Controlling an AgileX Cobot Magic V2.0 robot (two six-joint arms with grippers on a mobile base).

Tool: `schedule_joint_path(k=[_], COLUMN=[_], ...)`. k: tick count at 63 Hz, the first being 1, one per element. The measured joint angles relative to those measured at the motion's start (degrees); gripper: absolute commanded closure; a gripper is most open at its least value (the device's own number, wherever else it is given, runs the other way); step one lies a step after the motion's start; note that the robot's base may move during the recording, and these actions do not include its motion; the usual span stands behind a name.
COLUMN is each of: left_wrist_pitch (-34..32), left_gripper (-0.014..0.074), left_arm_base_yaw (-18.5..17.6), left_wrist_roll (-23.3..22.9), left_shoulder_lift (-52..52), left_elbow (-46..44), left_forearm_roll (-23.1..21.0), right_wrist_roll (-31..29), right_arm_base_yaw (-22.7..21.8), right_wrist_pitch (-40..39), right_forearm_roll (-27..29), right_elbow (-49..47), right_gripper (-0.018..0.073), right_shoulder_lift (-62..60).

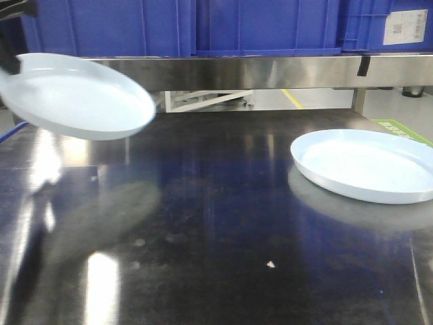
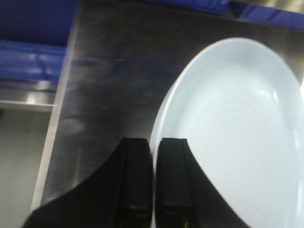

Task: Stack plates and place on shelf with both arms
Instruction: 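Lift the plate with the left gripper and carry it toward the other plate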

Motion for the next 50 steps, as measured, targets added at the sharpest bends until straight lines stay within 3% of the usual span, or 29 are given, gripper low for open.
schedule_joint_path(k=[17,26,44,50], left_wrist_pitch=[-2.8,-3.6,-4.0,-4.1], left_gripper=[0.0500,0.0500,0.0498,0.0459], left_arm_base_yaw=[-11.5,-15.3,-17.6,-17.7], left_wrist_roll=[0.0,0.0,0.0,0.0], left_shoulder_lift=[0.0,0.5,6.5,7.5], left_elbow=[-2.2,-2.2,-2.3,-2.3], left_forearm_roll=[-3.4,-4.0,-4.1,-4.1], right_wrist_roll=[0.0,0.0,0.0,0.0], right_arm_base_yaw=[0.0,0.0,0.0,0.0], right_wrist_pitch=[0.0,0.0,0.0,0.0], right_forearm_roll=[0.0,0.0,0.0,0.0], right_elbow=[0.0,0.0,0.0,0.0], right_gripper=[-0.0022,-0.0022,-0.0022,-0.0022], right_shoulder_lift=[0.0,0.0,0.0,0.0])
